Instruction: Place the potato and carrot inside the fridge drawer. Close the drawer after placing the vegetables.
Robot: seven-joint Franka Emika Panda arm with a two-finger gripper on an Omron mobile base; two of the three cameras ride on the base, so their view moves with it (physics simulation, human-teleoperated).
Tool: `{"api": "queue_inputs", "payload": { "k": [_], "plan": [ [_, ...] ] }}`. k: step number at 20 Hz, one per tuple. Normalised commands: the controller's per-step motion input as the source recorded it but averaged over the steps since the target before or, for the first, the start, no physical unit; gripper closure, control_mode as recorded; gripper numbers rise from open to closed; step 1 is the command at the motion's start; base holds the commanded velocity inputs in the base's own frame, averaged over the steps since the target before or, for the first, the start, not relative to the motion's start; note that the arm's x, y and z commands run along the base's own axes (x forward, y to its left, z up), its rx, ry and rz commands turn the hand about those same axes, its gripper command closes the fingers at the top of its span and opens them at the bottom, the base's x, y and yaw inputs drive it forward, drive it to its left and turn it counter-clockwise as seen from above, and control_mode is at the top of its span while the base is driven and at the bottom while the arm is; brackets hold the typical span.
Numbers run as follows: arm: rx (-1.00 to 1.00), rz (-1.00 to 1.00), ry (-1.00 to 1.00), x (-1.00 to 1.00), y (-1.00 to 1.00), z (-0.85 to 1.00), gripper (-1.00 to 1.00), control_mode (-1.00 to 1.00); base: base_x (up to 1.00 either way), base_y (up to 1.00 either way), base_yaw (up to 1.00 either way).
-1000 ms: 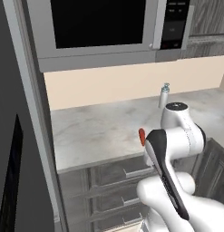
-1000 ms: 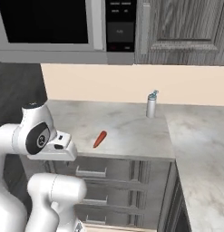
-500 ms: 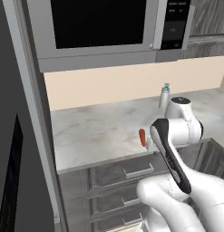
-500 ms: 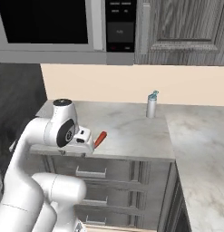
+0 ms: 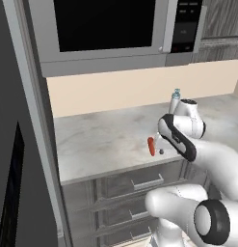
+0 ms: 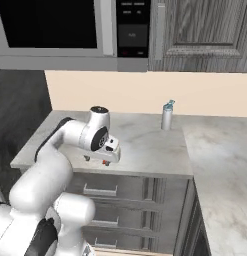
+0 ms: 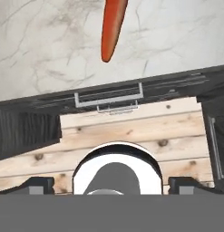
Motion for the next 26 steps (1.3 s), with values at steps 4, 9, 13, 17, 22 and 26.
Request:
{"api": "queue_inputs", "payload": {
  "k": [4,9,13,17,22,26],
  "plan": [
    [0.0,-0.02,0.18,0.81,0.08,-0.14,-1.0,-1.0,0.0,0.0,0.0],
    [-0.05,-0.01,0.19,0.53,0.14,-0.25,-1.0,-1.0,0.0,0.0,0.0],
    [-0.02,0.0,0.1,0.44,0.0,-0.44,-1.0,-1.0,0.0,0.0,0.0],
    [0.0,0.0,0.01,0.43,-0.05,-0.52,-1.0,-1.0,0.0,0.0,0.0],
    [0.0,0.0,0.0,0.37,0.0,-0.36,-1.0,-1.0,0.0,0.0,0.0],
    [0.0,0.0,0.0,0.36,0.0,-0.32,-1.0,-1.0,0.0,0.0,0.0]
  ]
}}
